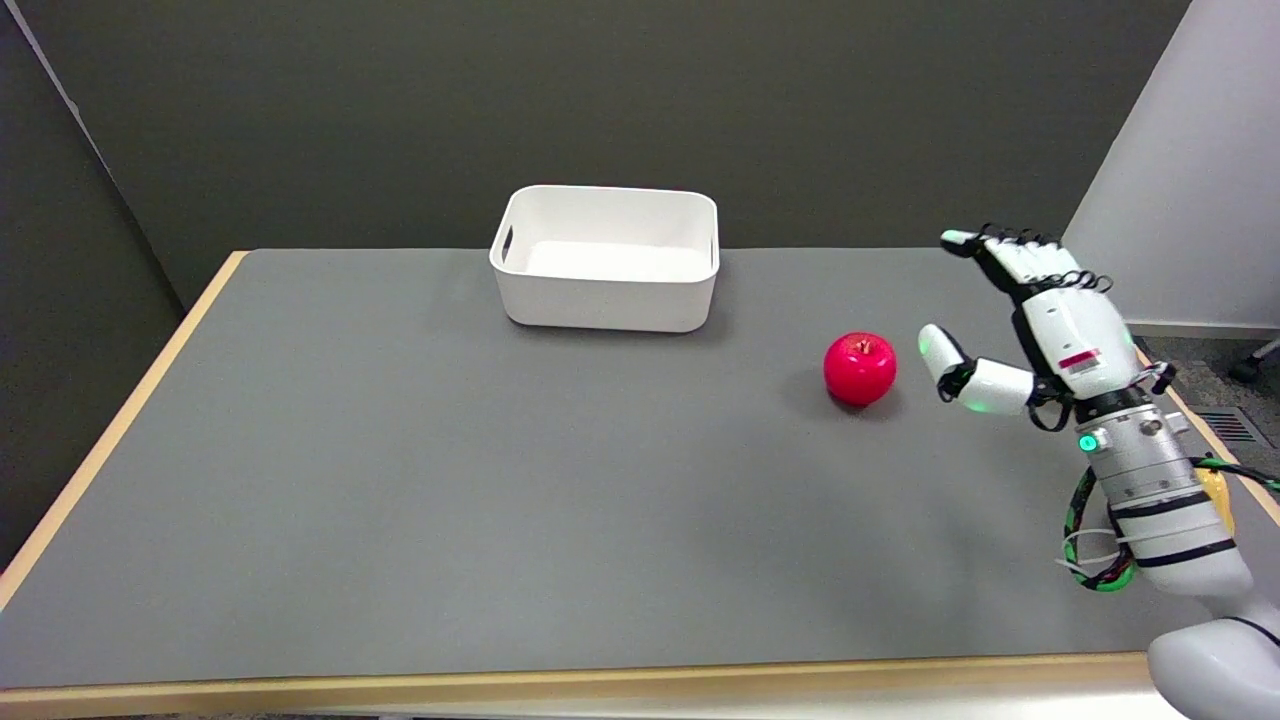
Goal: Pick up the red apple.
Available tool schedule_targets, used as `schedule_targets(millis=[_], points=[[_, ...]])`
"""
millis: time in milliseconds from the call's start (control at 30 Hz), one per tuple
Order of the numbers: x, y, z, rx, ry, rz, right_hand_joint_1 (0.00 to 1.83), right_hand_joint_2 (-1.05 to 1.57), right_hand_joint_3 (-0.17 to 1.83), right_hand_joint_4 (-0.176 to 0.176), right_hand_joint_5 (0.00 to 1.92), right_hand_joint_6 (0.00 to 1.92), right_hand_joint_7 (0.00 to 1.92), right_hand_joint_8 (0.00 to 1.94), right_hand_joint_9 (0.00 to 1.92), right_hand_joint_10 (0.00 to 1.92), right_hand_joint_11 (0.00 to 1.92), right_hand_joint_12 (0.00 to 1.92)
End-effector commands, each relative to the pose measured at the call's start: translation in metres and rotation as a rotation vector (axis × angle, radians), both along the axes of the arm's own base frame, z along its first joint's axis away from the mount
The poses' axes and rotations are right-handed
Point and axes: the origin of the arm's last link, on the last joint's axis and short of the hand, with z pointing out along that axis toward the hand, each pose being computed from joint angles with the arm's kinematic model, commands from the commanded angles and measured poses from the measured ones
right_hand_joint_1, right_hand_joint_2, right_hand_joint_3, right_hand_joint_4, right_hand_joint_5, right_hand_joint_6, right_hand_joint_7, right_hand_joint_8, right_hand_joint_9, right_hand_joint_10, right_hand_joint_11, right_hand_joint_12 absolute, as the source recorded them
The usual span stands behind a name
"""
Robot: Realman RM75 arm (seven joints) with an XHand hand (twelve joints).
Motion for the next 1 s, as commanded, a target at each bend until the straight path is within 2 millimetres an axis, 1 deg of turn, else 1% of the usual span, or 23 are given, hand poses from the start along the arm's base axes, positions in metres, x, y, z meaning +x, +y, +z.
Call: schedule_targets(millis=[33, 167, 333, 467, 567, 767, 1000], points=[[-0.034, -0.038, -0.015, 0.014, -0.045, -0.155, 0.25, 0.62, 0.97, 0.072, 0.24, 0.50, 0.30, 0.37, 0.17, 0.68, 0.11, 1.16], [-0.036, -0.051, -0.015, 0.009, -0.051, -0.154, 0.25, 0.61, 0.97, 0.071, 0.24, 0.50, 0.30, 0.37, 0.16, 0.67, 0.11, 1.16], [-0.038, -0.066, -0.021, 0.023, -0.055, -0.164, 0.25, 0.61, 0.97, 0.069, 0.23, 0.49, 0.29, 0.36, 0.16, 0.67, 0.10, 1.16], [-0.040, -0.073, -0.021, 0.018, -0.058, -0.177, 0.26, 0.60, 0.96, 0.069, 0.23, 0.49, 0.29, 0.36, 0.15, 0.67, 0.10, 1.16], [-0.046, -0.076, -0.018, 0.003, -0.065, -0.199, 0.30, 0.65, 0.85, 0.069, 0.24, 0.46, 0.30, 0.33, 0.16, 0.66, 0.08, 1.20], [-0.059, -0.076, -0.015, -0.022, -0.085, -0.238, 0.31, 0.64, 0.86, 0.070, 0.24, 0.46, 0.30, 0.32, 0.15, 0.65, 0.08, 1.20], [-0.064, -0.076, -0.015, -0.026, -0.095, -0.259, 0.31, 0.64, 0.85, 0.070, 0.24, 0.45, 0.30, 0.32, 0.15, 0.65, 0.08, 1.20]])
